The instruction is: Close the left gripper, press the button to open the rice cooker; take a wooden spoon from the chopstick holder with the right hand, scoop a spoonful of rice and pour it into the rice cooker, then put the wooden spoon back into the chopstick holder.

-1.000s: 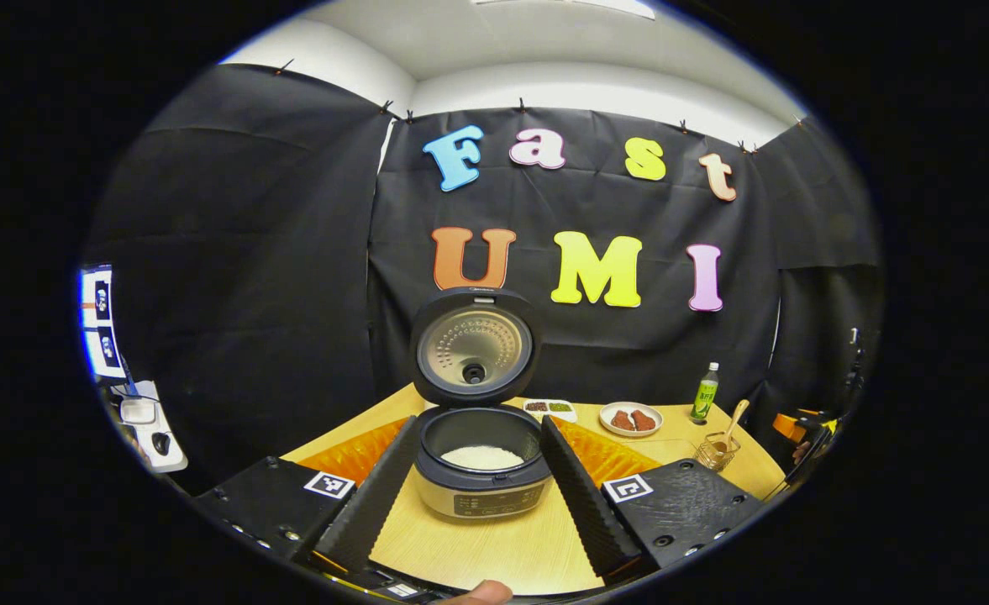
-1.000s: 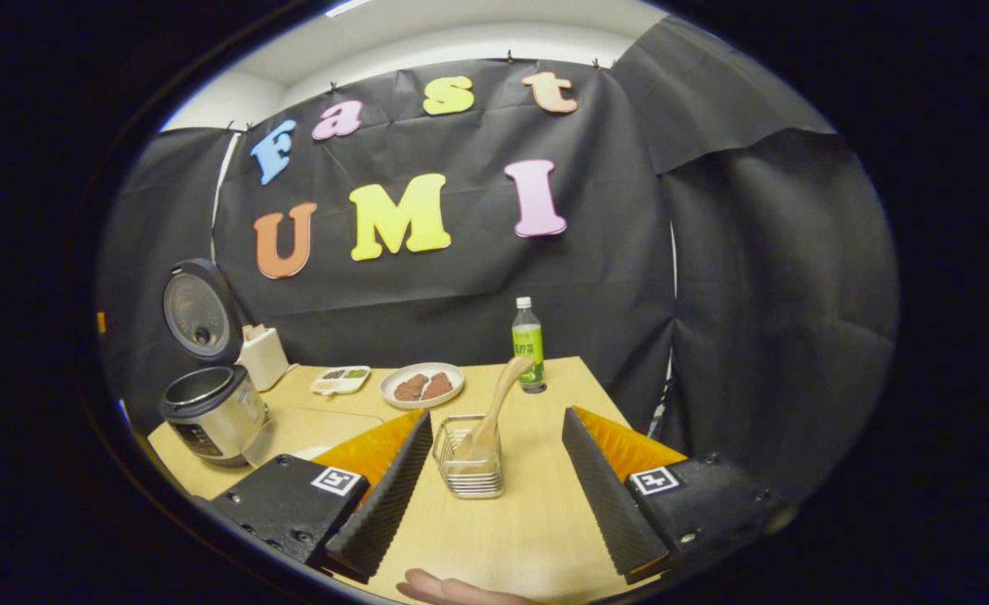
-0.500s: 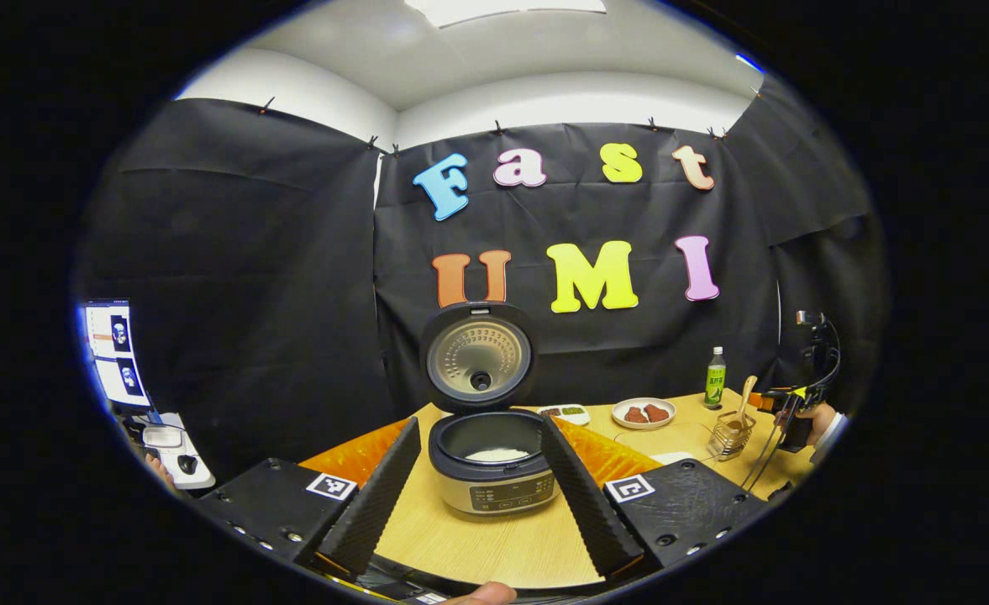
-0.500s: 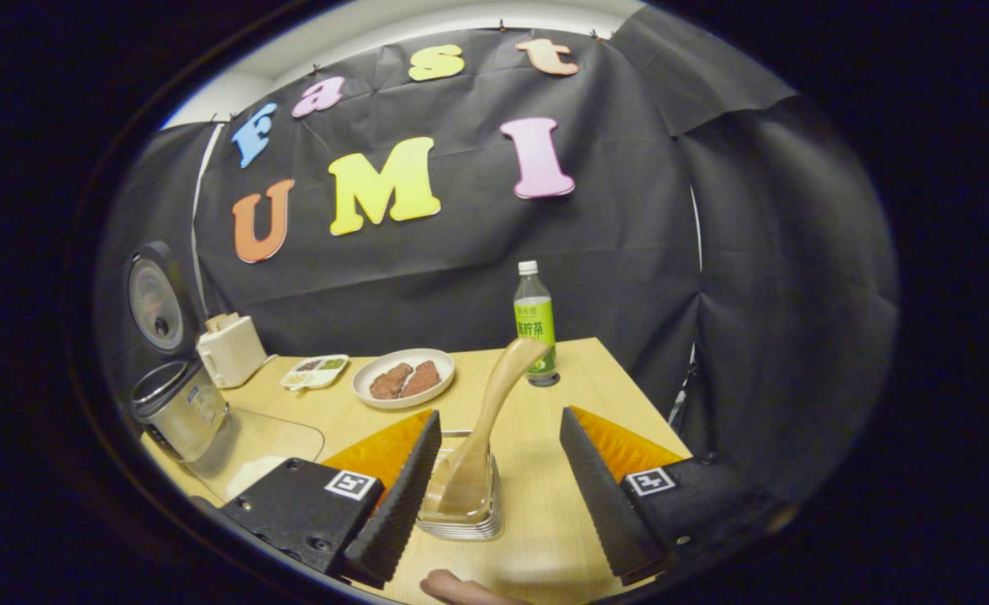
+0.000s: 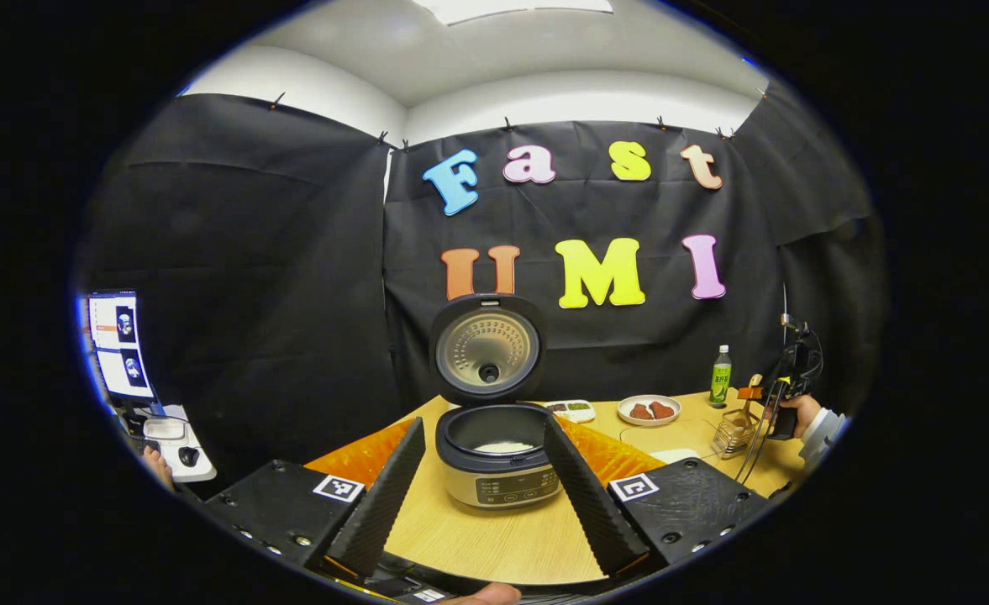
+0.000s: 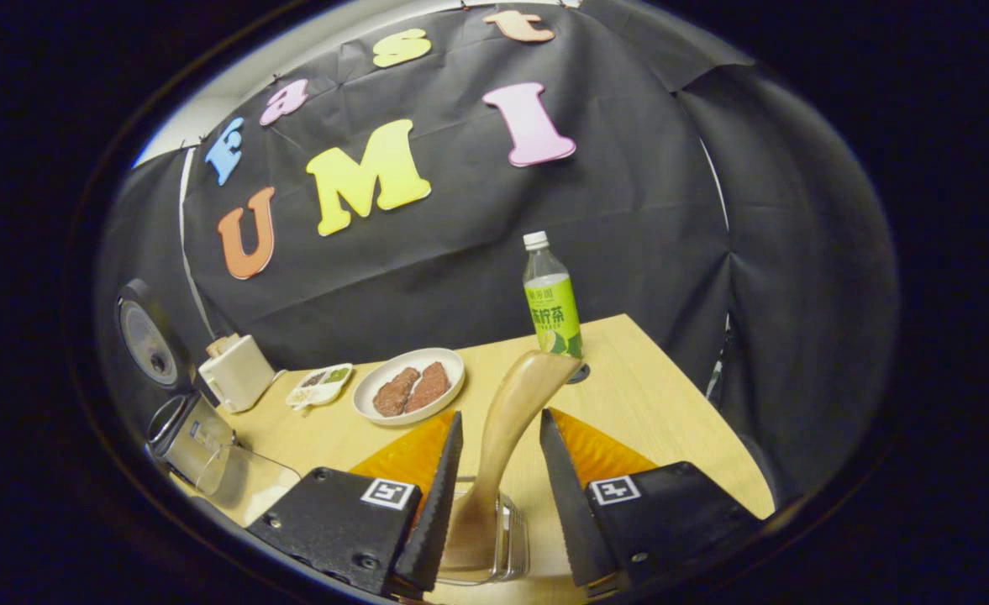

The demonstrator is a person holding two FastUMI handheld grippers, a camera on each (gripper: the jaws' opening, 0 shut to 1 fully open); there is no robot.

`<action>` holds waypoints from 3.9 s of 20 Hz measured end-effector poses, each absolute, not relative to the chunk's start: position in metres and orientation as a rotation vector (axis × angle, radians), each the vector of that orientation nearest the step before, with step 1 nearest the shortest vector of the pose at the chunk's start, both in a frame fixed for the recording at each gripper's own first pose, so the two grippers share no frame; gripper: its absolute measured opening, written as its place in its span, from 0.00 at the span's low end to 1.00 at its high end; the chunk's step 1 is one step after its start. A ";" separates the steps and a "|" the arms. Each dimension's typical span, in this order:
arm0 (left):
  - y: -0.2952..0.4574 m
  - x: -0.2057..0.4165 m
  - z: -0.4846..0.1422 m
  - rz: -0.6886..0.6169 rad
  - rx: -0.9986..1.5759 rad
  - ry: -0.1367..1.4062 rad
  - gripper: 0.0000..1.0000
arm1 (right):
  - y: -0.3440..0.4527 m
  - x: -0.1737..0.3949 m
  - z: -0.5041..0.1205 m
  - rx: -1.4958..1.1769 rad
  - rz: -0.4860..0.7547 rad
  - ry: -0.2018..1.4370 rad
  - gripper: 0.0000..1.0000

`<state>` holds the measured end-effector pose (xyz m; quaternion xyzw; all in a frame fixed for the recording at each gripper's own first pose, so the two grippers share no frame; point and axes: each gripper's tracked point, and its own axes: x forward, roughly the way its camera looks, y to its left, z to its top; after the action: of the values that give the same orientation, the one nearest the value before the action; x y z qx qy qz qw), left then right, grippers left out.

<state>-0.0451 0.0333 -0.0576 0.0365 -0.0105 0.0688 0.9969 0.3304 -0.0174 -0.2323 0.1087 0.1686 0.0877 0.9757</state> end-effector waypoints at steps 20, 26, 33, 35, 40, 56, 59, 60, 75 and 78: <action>0.048 -0.072 -0.081 0.096 0.018 0.018 0.91 | 0.015 0.236 -0.103 0.032 0.189 0.054 0.14; 0.044 -0.081 -0.084 0.087 -0.001 0.025 0.91 | 0.079 0.192 -0.079 0.037 0.270 0.005 0.14; 0.026 -0.095 -0.080 0.028 -0.036 0.020 0.93 | 0.159 0.174 -0.092 0.071 0.329 -0.011 0.14; 0.027 -0.097 -0.080 0.025 -0.027 0.015 0.93 | 0.170 0.176 -0.104 0.040 0.329 -0.018 0.14; 0.020 -0.101 -0.077 0.004 -0.017 0.009 0.93 | 0.172 0.189 -0.143 0.007 0.295 0.020 0.14; 0.030 -0.105 -0.081 -0.006 -0.016 -0.003 0.93 | 0.167 0.232 -0.217 -0.102 0.150 0.100 0.14; 0.038 -0.102 -0.084 0.002 -0.027 0.008 0.93 | 0.199 0.230 -0.227 -0.044 0.205 0.156 0.14; 0.039 -0.103 -0.087 0.002 -0.031 0.011 0.93 | 0.210 0.229 -0.230 -0.014 0.231 0.172 0.14; 0.042 -0.098 -0.101 0.004 -0.036 0.053 0.92 | 0.232 0.225 -0.251 0.607 0.418 0.489 0.12; 0.040 -0.098 -0.103 0.004 -0.032 0.060 0.93 | 0.224 0.223 -0.254 0.690 0.404 0.526 0.11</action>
<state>-0.0981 0.0400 -0.1032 -0.0158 0.0300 0.0022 0.9994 0.2231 0.2237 -0.2545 0.3322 0.2531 0.1943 0.8876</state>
